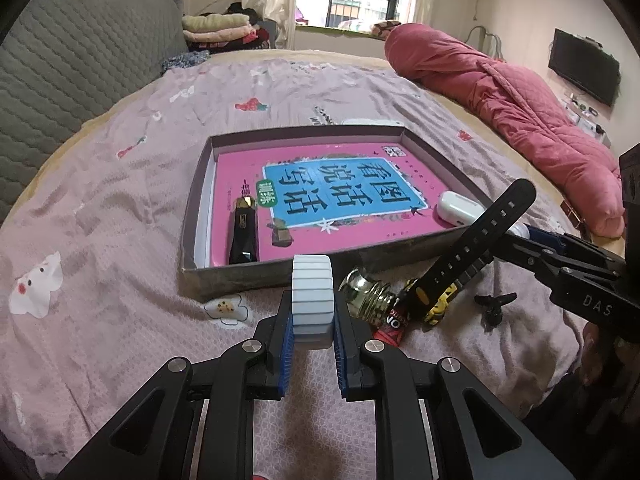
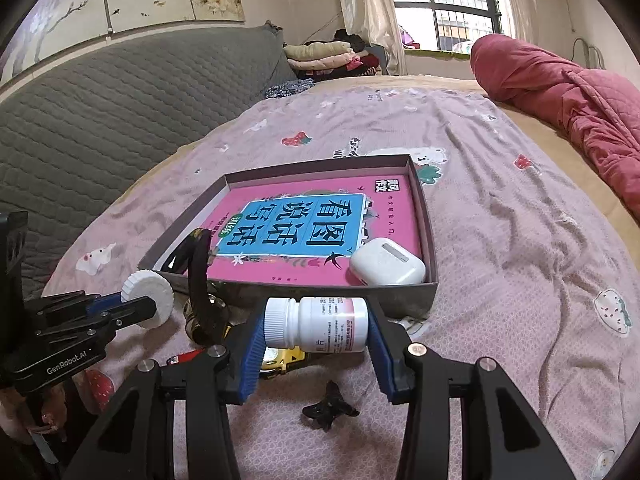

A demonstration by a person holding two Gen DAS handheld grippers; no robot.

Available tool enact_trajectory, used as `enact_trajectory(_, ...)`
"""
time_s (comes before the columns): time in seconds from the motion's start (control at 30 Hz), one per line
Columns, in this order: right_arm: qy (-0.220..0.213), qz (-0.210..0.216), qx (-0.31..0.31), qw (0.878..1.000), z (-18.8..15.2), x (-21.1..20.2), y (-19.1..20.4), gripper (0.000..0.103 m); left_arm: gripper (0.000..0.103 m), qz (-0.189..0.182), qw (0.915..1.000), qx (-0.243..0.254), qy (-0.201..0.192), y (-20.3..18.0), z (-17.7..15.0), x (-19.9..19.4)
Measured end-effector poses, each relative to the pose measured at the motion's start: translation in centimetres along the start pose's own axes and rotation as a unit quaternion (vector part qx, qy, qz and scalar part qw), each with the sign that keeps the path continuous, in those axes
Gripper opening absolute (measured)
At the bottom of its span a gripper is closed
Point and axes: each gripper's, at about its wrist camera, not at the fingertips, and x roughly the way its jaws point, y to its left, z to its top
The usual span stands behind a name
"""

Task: Organize rigid objects
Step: 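Carry the white cap and pill bottle up over the grey box with both tools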

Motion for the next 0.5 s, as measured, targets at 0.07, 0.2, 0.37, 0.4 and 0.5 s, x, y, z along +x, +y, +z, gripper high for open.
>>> enact_trajectory(0.07,-0.005,0.0,-0.002,1.0,0.1,-0.2,0.1,0.046,0.017,0.002,1.0,0.002,-0.002,-0.1,0.1,-0.3)
enact_trajectory(0.2,-0.015,-0.003,0.0,1.0,0.4,-0.6,0.1,0.046,0.017,0.009,0.9999,0.002,-0.007,-0.1,0.4,-0.7)
enact_trajectory(0.37,-0.031,-0.006,-0.002,0.999,0.6,-1.3,0.1,0.046,0.017,0.013,0.9998,0.002,-0.013,-0.2,0.8,-1.1)
enact_trajectory(0.4,-0.035,-0.007,-0.004,0.999,0.7,-1.4,0.2,0.046,0.017,0.013,0.9998,0.002,-0.014,-0.3,0.9,-1.2)
enact_trajectory(0.5,-0.045,-0.015,-0.013,0.999,0.9,-1.7,0.6,0.046,0.017,0.015,0.9997,0.001,-0.017,-0.5,1.2,-1.3)
